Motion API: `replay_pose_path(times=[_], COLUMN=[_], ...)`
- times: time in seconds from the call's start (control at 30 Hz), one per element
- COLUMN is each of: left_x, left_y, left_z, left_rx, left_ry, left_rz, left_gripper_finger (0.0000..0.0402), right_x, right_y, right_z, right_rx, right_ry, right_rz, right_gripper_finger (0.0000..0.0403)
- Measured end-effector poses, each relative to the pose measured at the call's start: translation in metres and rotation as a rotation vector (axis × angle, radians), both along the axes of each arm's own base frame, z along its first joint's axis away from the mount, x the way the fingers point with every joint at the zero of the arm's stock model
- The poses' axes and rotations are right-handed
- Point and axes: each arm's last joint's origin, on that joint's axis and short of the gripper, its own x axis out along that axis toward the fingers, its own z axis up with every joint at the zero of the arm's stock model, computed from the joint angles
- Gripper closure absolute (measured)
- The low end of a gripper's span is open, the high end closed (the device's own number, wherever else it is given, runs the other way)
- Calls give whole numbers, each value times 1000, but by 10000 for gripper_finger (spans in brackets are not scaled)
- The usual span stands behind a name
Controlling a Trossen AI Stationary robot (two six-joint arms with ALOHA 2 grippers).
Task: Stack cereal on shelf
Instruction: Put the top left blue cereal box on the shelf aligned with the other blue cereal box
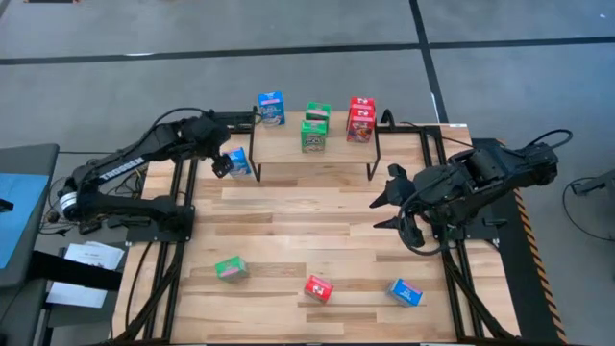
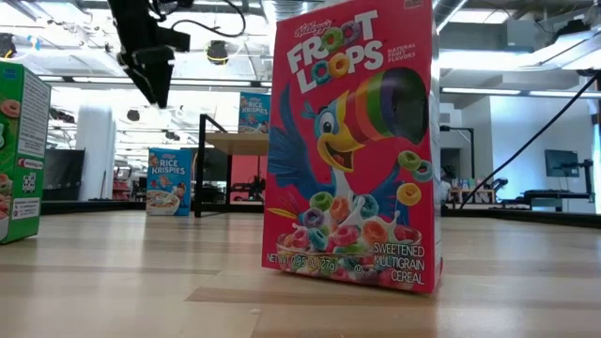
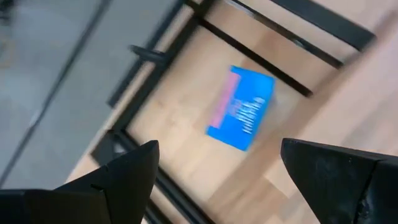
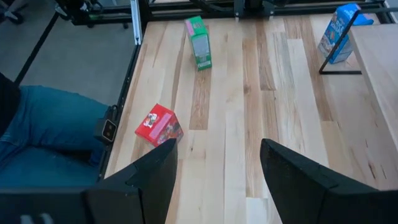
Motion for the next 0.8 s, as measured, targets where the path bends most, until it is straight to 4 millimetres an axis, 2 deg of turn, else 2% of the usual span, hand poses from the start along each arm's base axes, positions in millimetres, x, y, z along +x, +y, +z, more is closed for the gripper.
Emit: replay_pose_path(times=[0.27, 0.8], left_x=[15, 15], left_y=[17, 50], left_z=[-20, -42], left_rx=[-94, -218], left_ry=[103, 177], left_rz=[-81, -131], left_gripper_finger=[74, 74], right_x=[7, 11], right_y=[4, 18], right_z=[-6, -12], right_rx=[-6, -12], right_ry=[19, 49], right_rz=[6, 53], right_gripper_finger=[148, 148])
